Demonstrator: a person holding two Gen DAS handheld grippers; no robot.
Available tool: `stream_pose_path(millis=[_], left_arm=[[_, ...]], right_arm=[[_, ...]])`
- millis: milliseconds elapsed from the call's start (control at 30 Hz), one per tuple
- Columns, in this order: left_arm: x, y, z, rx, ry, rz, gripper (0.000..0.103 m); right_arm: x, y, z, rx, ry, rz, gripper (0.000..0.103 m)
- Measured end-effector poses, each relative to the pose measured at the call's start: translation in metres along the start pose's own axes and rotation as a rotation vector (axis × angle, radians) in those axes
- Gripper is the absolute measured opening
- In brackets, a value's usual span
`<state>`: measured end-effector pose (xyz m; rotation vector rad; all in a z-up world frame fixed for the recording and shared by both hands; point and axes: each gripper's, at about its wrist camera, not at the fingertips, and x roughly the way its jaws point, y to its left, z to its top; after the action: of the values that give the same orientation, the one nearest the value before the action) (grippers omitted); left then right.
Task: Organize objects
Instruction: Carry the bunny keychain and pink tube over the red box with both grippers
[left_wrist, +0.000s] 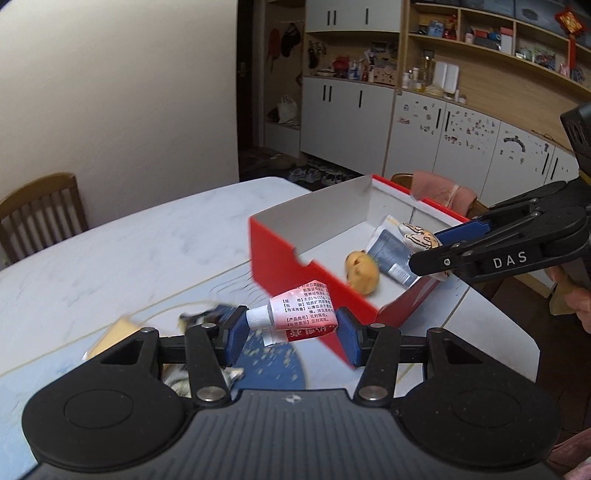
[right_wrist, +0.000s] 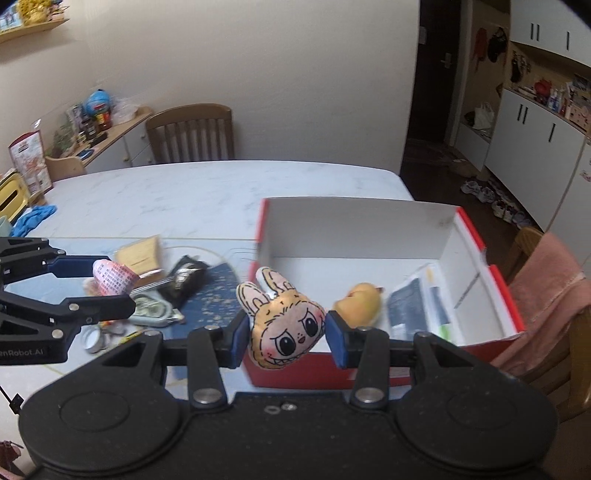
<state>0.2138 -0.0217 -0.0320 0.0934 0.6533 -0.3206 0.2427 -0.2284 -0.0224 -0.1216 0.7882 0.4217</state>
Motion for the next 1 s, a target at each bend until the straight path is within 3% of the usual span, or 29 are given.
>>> stream_pose_path(millis=[533,1000], left_arm=[[0.075,-0.056,0.057,0.031,0.046,-0.024,0.05],[0.168,-0.065,0.096,0.017,0.179,0.041,0.05]], right_arm=[[0.02,-0.078,0.007,0.003,0.022,-0.006,0.043],[0.056,-0.107,0.009,-0.058,0.112,0.041,0.043]])
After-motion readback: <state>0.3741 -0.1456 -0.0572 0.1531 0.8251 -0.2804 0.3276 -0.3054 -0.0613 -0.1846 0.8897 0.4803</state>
